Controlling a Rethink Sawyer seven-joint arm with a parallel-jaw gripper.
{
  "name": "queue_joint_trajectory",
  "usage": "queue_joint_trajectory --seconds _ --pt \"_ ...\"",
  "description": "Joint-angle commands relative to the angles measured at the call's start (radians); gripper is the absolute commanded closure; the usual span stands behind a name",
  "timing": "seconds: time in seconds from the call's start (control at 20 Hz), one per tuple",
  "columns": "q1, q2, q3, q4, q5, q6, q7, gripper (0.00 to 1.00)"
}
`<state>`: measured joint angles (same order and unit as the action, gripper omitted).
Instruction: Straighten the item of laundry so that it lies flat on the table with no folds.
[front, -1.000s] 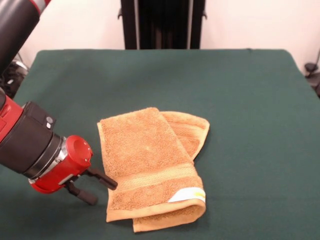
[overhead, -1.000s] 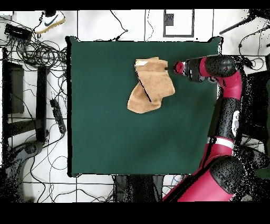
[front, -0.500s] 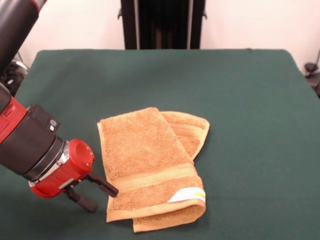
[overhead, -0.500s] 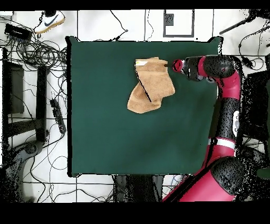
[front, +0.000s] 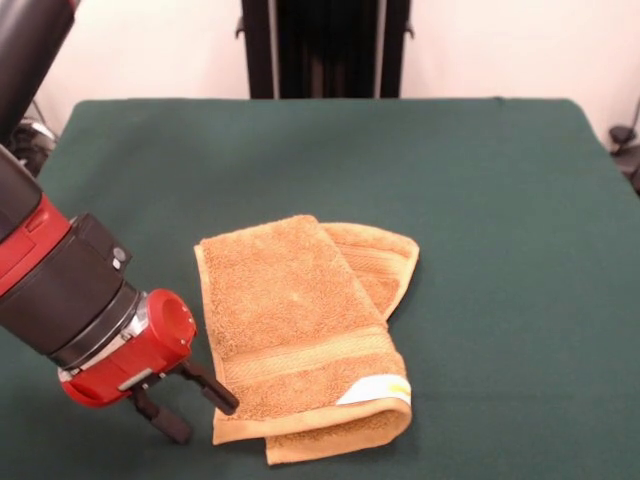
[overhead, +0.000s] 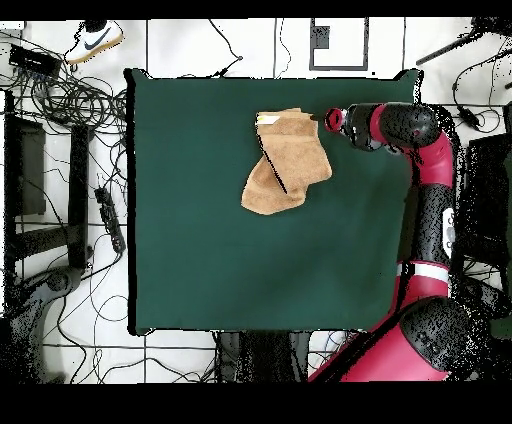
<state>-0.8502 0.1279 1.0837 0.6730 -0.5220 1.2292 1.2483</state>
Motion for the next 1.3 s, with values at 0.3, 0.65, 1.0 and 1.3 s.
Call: queue_joint_trajectory --seconds 0.3,0.65,1.0,1.3 --pt "0.082 0.116 -0.146 0.093 0.018 -0.043 -0.044 0.00" --pt "0.071 0.132 -0.137 0.133 0.131 0.007 0.017 0.00" --pt "0.066 0.149 -0.124 0.182 0.213 -0.027 0.038 0.00" --pt "0.086 0.127 -0.160 0.189 0.220 -0.063 0.040 0.00"
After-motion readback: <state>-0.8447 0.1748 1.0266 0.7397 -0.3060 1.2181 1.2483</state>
